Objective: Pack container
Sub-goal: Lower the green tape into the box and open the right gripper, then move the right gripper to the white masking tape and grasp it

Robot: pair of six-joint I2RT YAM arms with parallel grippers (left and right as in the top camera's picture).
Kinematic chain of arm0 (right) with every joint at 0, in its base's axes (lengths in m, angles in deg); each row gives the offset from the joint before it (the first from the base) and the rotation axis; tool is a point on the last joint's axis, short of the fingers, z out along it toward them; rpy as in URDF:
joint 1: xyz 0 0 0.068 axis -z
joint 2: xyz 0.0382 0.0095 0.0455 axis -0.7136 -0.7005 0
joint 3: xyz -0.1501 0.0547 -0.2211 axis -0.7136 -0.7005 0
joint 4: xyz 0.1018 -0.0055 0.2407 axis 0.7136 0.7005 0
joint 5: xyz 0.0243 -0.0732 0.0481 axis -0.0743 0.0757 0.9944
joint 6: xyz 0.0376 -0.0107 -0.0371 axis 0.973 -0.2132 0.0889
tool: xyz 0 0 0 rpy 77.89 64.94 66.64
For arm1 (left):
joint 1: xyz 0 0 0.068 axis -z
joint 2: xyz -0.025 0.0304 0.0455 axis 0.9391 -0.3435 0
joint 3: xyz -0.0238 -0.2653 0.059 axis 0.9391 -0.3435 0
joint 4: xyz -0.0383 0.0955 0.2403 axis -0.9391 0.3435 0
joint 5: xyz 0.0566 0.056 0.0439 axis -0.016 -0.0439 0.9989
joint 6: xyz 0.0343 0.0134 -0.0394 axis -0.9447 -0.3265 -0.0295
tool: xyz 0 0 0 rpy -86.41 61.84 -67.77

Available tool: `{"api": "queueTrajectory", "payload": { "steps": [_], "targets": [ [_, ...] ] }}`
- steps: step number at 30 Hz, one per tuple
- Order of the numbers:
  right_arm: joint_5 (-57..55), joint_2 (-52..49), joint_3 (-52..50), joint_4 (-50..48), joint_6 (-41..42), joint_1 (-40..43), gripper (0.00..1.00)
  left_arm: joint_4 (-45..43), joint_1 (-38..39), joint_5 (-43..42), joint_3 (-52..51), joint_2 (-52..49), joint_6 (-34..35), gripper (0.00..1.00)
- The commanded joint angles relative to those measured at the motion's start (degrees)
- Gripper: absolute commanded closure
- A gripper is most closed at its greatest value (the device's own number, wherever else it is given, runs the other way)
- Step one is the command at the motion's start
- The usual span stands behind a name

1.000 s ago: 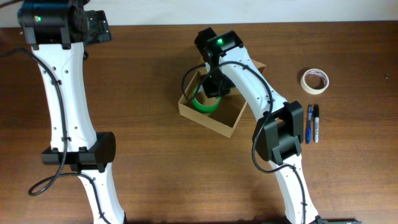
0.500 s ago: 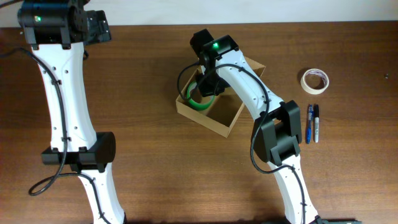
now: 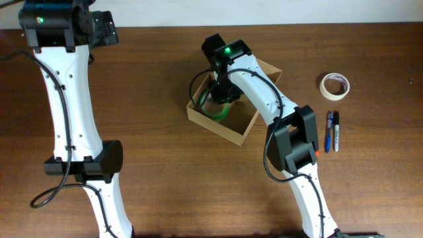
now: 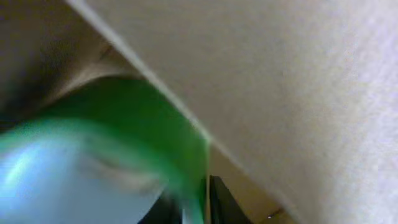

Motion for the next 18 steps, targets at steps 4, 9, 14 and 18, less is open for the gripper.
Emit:
{"api": "queueTrajectory", "payload": {
  "steps": [4,9,14,18],
  "targets": [
    [-4.2,0.3,-0.3,2.2,-1.0,-0.4,0.79,-0.1,-0.5,0.2,0.5,1.8,-0.5,0.00],
    [-5.9,6.3,-0.2,3.6,-2.1,-0.3,0.76,-0.1,-0.5,0.2,0.5,1.8,-0.5,0.00],
    [-9.4,19.9,-0.2,4.4,-2.5,-0.3,0.71,-0.1,-0.5,0.2,0.5,1.8,-0.5,0.00],
    [-13.3,31.6,-0.2,5.0,-2.4,-0.4,0.69,-0.1,-0.5,0.2,0.4,1.8,-0.5,0.00]
  ]
}}
